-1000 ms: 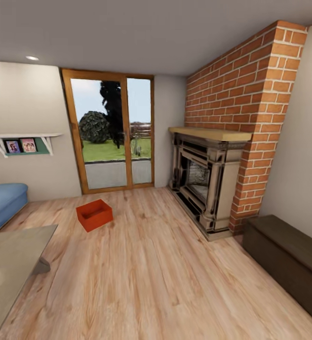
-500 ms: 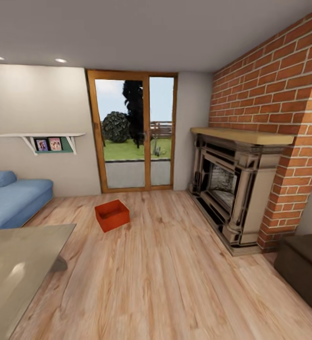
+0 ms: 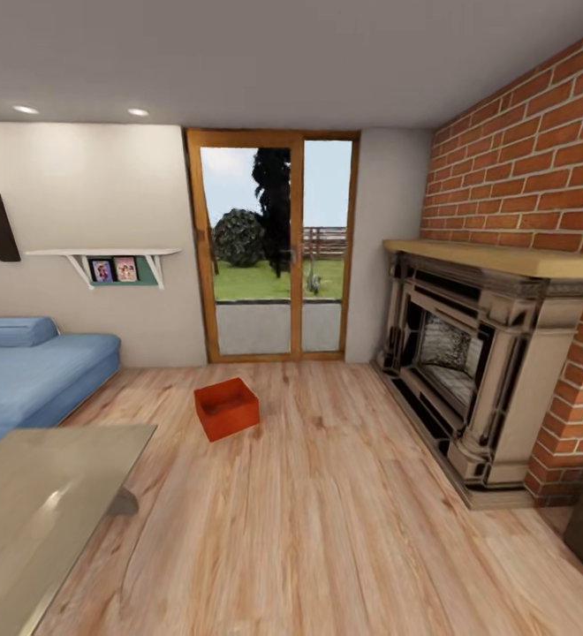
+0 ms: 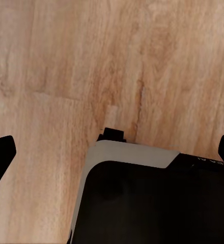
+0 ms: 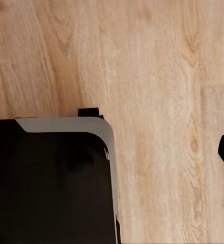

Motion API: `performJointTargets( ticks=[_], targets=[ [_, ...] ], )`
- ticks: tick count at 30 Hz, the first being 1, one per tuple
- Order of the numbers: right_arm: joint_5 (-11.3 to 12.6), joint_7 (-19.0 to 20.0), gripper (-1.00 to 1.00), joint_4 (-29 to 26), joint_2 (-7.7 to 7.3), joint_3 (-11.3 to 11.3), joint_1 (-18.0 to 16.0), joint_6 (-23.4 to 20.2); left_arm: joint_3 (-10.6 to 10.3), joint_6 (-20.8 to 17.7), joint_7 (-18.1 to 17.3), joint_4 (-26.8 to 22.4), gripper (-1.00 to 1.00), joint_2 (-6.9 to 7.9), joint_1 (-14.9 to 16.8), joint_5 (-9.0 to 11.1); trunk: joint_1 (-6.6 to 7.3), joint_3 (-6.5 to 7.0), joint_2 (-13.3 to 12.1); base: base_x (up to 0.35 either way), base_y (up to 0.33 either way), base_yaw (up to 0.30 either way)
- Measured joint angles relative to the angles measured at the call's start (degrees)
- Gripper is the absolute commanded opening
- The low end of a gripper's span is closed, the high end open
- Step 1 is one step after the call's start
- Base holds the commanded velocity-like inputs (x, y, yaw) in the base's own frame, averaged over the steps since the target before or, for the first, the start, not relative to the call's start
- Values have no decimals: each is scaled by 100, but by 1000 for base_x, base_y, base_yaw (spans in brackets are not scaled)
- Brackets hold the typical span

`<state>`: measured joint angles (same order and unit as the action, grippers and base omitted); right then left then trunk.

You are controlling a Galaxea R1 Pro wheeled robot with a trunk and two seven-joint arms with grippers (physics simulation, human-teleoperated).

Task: Move the two storage containers from the living room to the garage. In the garage, place one container on the floor and stack the other container on top of it (either order is fine).

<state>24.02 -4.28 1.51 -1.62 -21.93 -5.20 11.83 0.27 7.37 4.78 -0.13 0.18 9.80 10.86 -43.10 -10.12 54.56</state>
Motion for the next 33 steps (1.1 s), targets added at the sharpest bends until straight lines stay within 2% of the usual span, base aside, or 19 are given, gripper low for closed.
performJointTargets(
  ticks=[17, 33],
  targets=[
    [-35, 0, 100, 0, -20, -52, 0, -12, 0, 0, -3, 0, 100, 0, 0, -5, 0, 0, -1, 322, -12, 0],
    [-40, -10, 100, 0, 10, -9, 0, 6, 0, -1, -9, -2, 100, 0, -1, -7, 0, 0, -1, 304, -167, 19]
  ],
)
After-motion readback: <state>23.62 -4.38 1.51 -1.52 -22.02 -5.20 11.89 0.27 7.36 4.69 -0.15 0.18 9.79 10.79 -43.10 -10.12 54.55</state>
